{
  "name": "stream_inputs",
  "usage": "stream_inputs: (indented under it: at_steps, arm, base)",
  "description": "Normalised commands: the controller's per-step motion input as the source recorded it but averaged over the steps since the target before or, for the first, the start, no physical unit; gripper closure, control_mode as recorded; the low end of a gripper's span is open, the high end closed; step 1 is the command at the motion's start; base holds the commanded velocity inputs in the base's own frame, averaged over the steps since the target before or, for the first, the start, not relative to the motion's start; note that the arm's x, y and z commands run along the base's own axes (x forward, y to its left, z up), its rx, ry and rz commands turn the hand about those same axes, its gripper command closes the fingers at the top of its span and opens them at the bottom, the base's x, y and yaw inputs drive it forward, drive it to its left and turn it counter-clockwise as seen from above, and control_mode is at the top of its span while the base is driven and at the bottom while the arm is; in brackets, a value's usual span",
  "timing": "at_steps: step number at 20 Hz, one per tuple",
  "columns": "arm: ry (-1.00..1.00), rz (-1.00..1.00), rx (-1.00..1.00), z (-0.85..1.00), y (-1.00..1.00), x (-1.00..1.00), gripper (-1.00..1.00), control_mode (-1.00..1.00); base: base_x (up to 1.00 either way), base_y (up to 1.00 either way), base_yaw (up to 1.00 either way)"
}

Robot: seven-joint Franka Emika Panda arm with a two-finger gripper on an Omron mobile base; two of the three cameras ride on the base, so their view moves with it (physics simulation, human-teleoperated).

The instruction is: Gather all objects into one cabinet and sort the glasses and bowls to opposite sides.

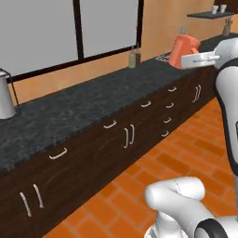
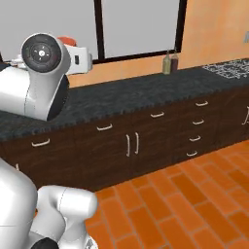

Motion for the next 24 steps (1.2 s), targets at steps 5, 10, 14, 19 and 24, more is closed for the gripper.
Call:
stream_inputs:
  at_steps: [5, 10, 14, 19, 24]
  arm:
    - [0.00, 0.00, 0.00, 0.00, 0.00, 0.00, 1.00, 1.00]
    - [0.00, 0.00, 0.00, 0.00, 0.00, 0.00, 1.00, 1.00]
    - [0.00, 0.00, 0.00, 0.00, 0.00, 0.00, 1.00, 1.00]
    - [0.00, 0.00, 0.00, 0.00, 0.00, 0.00, 1.00, 1.00]
    - [0.00, 0.00, 0.00, 0.00, 0.00, 0.00, 1.00, 1.00]
  base:
    - [0.56, 0.00, -0.71]
    - [0.59, 0.00, -0.68]
    - [0.88, 0.00, -0.53]
    - [1.00, 0.03, -0.25]
    - [1.00, 0.02, -0.42]
